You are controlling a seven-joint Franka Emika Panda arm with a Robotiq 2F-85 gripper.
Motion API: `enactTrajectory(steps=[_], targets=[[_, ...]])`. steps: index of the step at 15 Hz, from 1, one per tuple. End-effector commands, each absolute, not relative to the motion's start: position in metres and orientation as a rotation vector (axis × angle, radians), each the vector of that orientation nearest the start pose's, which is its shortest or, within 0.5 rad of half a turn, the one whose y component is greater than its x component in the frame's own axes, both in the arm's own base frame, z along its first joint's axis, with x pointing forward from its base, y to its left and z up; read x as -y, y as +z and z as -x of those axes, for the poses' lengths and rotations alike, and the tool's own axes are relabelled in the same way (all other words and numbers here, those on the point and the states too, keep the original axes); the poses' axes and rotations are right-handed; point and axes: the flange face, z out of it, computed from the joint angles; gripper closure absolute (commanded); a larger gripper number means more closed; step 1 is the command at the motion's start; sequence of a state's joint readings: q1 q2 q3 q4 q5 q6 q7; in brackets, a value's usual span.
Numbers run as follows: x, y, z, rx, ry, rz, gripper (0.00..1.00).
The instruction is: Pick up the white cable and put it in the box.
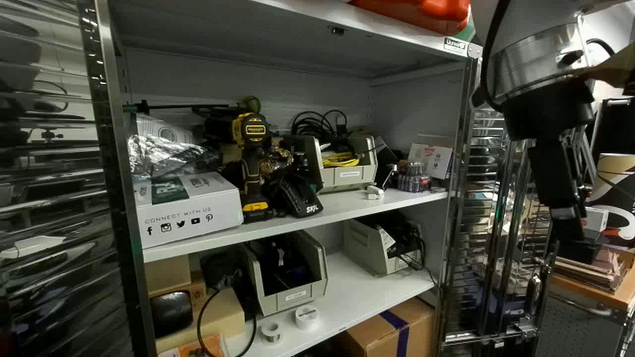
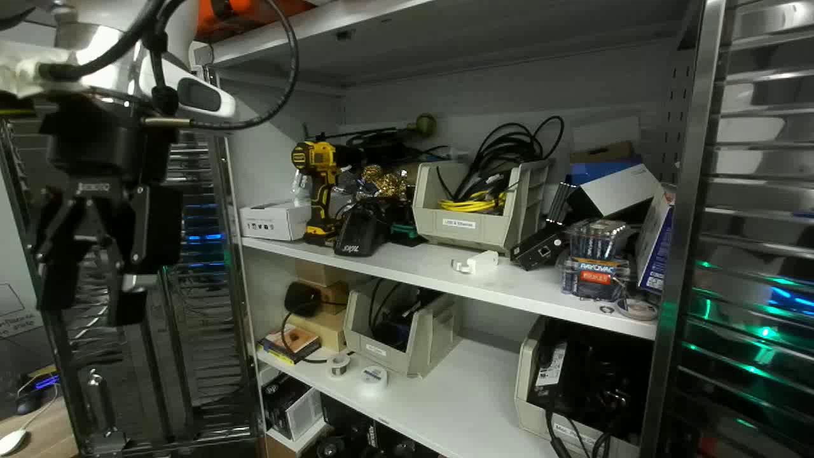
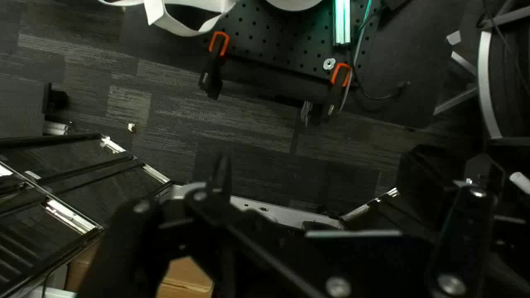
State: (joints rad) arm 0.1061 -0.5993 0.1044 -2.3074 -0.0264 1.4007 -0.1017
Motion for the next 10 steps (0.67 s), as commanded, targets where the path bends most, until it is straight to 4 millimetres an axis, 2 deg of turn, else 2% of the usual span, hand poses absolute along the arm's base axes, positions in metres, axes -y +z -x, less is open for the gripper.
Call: enactTrajectory(steps=[1,5,8,10], targets=[[-0.073,0.542,-0.326,0.454,0.489,3.171,0.00],[-0.073,0.545,-0.326,0.454,0.477,3.172,0.00],[-0.066,0.540,-0.348,0.365,0.442,3.179,0.00],[-0.058,0.540,-0.369,0.269,0.394,3.179,0.00]])
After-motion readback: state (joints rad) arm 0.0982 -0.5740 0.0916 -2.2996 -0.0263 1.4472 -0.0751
